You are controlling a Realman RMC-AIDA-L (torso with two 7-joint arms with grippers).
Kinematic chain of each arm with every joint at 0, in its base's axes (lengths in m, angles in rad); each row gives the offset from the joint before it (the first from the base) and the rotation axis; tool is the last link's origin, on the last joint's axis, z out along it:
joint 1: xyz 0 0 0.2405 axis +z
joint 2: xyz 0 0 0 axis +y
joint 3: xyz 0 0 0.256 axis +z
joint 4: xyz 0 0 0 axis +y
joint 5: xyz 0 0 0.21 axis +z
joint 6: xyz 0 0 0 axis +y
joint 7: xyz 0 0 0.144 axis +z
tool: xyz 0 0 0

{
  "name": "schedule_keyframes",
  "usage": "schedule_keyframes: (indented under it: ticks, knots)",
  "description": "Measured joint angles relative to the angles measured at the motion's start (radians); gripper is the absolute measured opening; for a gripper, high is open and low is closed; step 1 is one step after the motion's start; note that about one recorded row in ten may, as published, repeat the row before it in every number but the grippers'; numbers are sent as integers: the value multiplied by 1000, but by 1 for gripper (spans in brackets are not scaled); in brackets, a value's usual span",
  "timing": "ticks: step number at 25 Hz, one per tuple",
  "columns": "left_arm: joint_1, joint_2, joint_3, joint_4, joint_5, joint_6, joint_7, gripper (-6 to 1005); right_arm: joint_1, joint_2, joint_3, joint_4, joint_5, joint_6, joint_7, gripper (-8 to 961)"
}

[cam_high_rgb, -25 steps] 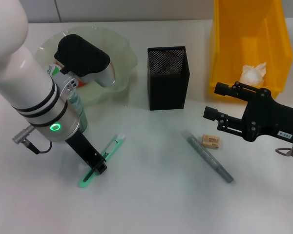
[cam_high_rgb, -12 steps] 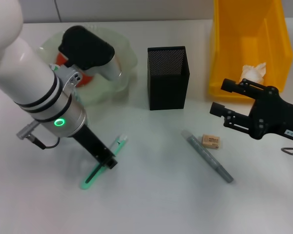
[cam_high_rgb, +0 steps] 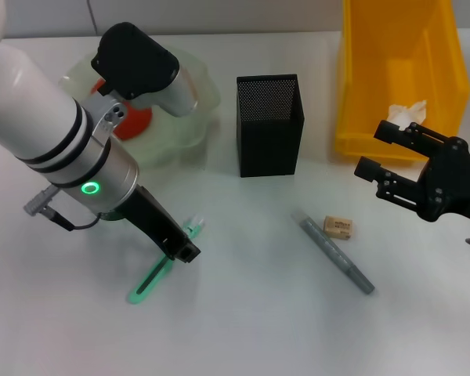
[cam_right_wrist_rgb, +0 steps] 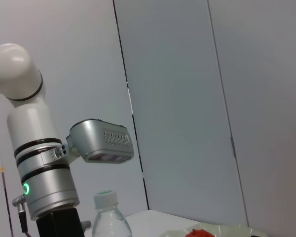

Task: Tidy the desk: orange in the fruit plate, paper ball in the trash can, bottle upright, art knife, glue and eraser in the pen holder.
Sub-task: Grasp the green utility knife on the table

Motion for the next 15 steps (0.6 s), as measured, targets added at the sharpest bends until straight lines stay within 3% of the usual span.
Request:
schedule_keyframes:
  ticks: [10, 15]
  knots:
    - [-4, -2, -9, -8, 66, 22, -16, 342, 8, 0, -5, 17, 1, 10, -4, 687]
    - [-5, -4, -4, -9, 77, 22, -21, 488, 10, 0, -3, 23, 2, 11, -5, 687]
